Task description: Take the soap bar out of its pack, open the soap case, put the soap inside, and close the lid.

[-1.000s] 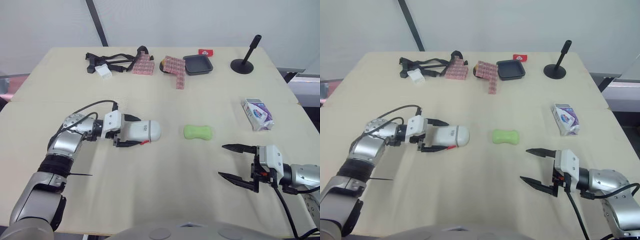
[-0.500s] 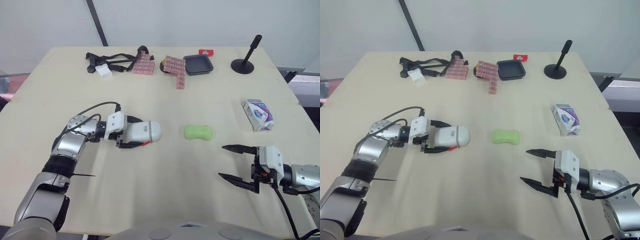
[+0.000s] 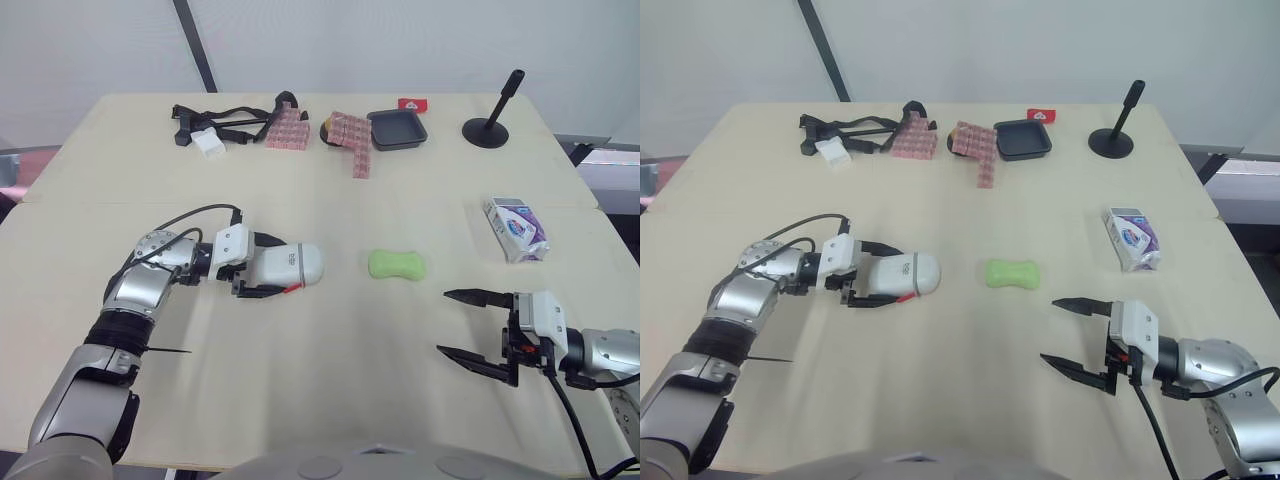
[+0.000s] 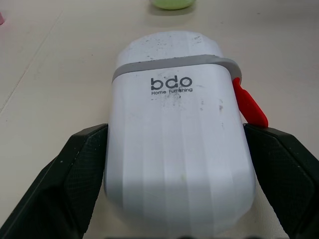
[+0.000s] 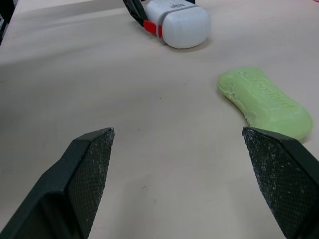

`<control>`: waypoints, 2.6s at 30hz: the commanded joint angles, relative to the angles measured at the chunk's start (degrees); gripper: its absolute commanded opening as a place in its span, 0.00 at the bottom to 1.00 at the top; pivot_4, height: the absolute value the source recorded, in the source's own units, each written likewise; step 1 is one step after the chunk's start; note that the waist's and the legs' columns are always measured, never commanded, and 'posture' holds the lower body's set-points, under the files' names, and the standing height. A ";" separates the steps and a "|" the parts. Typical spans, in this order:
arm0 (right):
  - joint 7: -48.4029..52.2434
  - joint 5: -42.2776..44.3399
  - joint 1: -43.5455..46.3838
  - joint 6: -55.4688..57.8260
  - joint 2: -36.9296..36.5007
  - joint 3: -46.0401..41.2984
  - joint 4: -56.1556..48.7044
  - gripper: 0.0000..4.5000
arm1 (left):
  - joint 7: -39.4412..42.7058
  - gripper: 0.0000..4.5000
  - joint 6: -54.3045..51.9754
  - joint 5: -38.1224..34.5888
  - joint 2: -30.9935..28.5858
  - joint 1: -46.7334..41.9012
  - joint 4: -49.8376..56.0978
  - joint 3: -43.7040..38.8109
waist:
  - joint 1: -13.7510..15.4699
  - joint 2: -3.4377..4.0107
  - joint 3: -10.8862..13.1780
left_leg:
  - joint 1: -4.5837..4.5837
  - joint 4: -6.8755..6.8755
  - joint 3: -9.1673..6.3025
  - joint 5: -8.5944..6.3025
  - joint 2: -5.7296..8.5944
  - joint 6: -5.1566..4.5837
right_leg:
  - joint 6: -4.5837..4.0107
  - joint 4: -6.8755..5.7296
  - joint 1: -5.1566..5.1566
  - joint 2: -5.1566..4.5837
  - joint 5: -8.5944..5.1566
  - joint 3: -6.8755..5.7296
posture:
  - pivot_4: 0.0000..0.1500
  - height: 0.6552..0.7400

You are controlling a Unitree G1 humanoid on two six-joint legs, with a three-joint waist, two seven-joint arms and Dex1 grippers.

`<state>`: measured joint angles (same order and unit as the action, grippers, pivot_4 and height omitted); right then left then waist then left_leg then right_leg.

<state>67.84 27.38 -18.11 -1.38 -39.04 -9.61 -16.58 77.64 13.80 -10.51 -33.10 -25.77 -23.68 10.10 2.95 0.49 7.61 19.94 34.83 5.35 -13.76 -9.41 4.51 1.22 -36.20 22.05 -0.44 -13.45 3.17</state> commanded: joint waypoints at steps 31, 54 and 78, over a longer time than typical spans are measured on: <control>-41.60 56.21 22.14 57.52 -12.02 2.08 -14.46 1.00 | -14.87 0.77 8.77 -0.30 7.16 11.25 28.53 -0.15 | 1.30 -0.01 0.04 | 0.04 -0.16 -0.02 0.12 -0.01 0.26 | 0.05 0.28 -0.05 0.07 0.02 -0.01 | 1.00 1.00; -60.48 76.47 33.64 61.33 -7.85 10.43 -6.06 1.00 | -17.48 0.77 15.86 0.68 6.64 9.92 27.87 4.21 | 1.71 0.00 0.04 | 0.25 -0.10 -0.02 0.13 0.04 0.39 | 0.08 0.36 -0.08 0.12 0.02 -0.27 | 1.00 1.00; -59.66 81.37 33.10 61.85 -7.39 11.06 -5.23 0.45 | -18.76 0.77 15.47 1.25 7.19 9.24 27.01 4.27 | 1.72 0.00 0.03 | 0.39 0.04 -0.02 0.14 0.02 0.39 | 0.08 0.32 -0.08 0.11 0.02 -0.40 | 1.00 1.00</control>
<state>7.48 105.22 14.94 60.38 -46.53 1.69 -20.57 60.02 28.94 -8.31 -26.05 -15.66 2.36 14.70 4.67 0.49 7.64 20.33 34.87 5.33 -13.62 -9.39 4.90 1.30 -35.89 21.97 -0.33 -13.43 2.77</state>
